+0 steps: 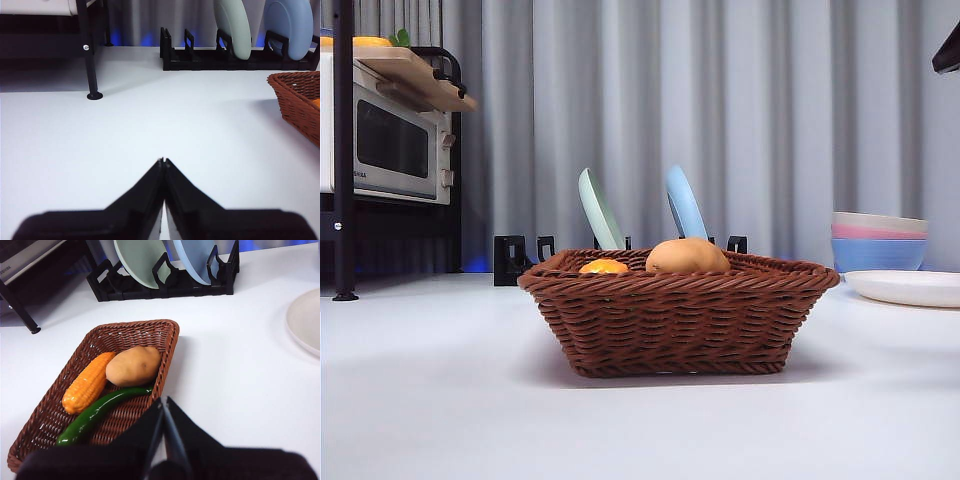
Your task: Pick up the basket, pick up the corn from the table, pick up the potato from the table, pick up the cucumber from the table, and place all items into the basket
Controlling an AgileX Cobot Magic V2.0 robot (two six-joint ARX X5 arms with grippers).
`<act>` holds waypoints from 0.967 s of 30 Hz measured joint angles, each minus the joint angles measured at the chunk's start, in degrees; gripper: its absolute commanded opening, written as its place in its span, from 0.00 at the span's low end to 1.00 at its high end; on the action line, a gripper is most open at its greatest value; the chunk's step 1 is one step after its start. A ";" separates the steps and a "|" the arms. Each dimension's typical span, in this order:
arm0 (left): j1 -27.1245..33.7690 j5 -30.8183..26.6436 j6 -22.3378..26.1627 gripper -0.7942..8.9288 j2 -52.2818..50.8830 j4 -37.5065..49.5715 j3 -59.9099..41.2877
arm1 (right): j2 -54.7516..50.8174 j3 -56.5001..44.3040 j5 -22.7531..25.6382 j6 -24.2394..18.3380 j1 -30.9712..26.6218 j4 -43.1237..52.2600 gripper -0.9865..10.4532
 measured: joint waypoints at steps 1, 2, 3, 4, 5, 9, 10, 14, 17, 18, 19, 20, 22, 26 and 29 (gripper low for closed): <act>0.00 0.00 0.00 0.08 0.00 -0.02 0.00 | 0.00 0.00 0.00 0.00 0.00 0.00 0.09; 0.00 0.00 0.00 0.08 0.00 0.00 0.00 | 0.00 0.00 0.00 0.00 0.00 -0.02 0.09; 0.00 0.00 0.00 0.08 0.00 -0.02 -0.02 | 0.00 0.00 0.00 0.00 0.00 -0.02 0.09; 0.00 -0.02 0.00 0.08 -0.02 -0.02 -0.02 | 0.00 0.00 0.00 0.00 0.00 -0.02 0.09; 0.00 0.00 0.00 0.08 -0.02 0.00 -0.02 | 0.00 0.00 0.00 0.00 0.00 -0.02 0.09; 0.00 -0.02 0.00 0.08 0.00 0.00 0.00 | -1.66 0.00 1.14 -0.81 -0.02 -1.33 0.09; 0.00 -0.02 0.00 0.08 -0.02 0.00 0.00 | -2.89 -0.11 2.45 -2.05 -0.17 -1.33 0.09; 0.00 -0.02 0.00 0.08 0.00 0.00 -0.02 | -8.41 -3.08 4.37 -7.43 -2.08 2.86 0.09; 0.00 -0.02 0.00 0.08 0.00 0.00 0.00 | -13.25 -8.87 4.44 -9.38 -4.39 7.15 0.09; 0.00 -0.02 0.00 0.08 0.00 0.00 0.00 | -14.73 -10.97 4.44 -9.64 -5.07 8.26 0.09; 0.00 -0.02 0.00 0.08 0.00 0.00 0.00 | -16.55 -13.46 4.28 -9.99 -5.88 9.46 0.09; 0.00 -0.02 0.00 0.08 0.00 0.00 0.00 | -18.34 -15.89 4.26 -10.14 -6.69 10.36 0.09; 0.00 -0.02 0.00 0.08 0.00 0.00 0.00 | -21.33 -20.13 4.11 -10.38 -8.09 12.15 0.09; 0.00 -0.02 0.00 0.08 0.00 0.00 0.00 | -25.68 -26.86 1.62 -10.38 -10.51 12.74 0.09; 0.00 -0.02 0.00 0.08 0.00 0.00 0.00 | -27.56 -29.77 -1.18 -10.38 -12.11 12.41 0.09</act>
